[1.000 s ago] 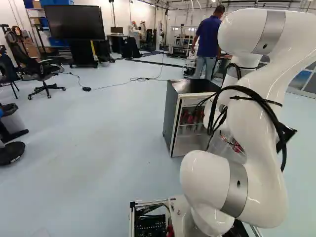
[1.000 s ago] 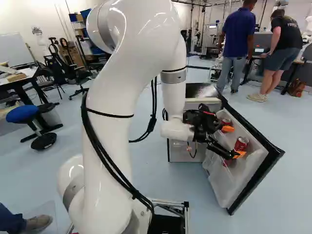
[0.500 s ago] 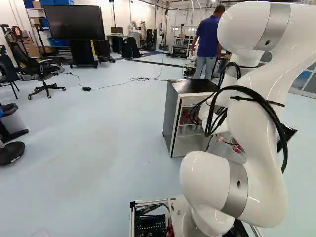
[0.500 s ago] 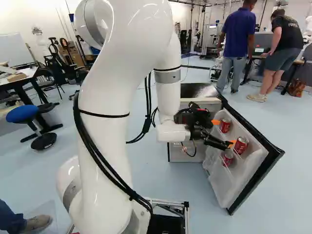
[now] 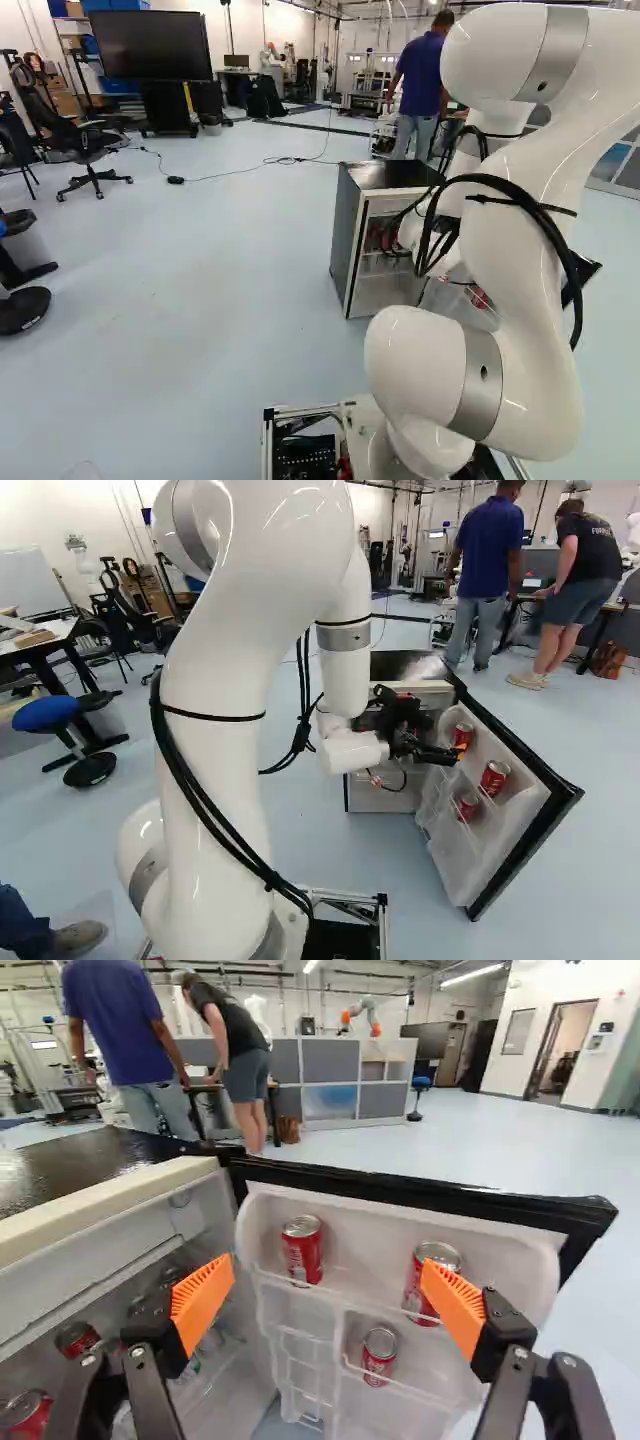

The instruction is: Grab a drink from the fridge

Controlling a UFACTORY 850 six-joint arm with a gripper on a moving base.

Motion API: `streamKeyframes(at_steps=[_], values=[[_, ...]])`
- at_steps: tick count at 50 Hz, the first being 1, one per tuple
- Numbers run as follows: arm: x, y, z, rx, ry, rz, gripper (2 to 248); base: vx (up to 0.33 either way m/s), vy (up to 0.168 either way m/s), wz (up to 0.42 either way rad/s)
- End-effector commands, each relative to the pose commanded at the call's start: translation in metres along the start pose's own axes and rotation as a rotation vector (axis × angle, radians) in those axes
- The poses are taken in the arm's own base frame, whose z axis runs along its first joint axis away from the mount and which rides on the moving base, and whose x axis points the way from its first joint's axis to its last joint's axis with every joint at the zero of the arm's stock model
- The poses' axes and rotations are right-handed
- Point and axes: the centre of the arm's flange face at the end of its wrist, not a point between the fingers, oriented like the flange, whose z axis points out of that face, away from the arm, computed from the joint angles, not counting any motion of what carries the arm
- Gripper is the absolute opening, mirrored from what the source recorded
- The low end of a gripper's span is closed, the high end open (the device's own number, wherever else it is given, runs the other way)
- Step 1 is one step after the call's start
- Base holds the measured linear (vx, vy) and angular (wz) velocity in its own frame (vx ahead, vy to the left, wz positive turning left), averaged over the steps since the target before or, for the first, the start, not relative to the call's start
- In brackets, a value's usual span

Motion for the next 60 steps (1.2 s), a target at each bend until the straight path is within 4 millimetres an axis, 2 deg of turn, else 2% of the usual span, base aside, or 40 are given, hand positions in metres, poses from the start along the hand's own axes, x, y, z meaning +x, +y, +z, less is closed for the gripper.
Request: streamKeyframes(at_steps=[12,60], values=[[-0.006,-0.011,0.0,0.123,-0.031,-0.03,247,0.0,0.0,0.0],[-0.061,-0.051,0.001,0.573,-0.148,-0.151,247,0.0,0.0,0.0]])
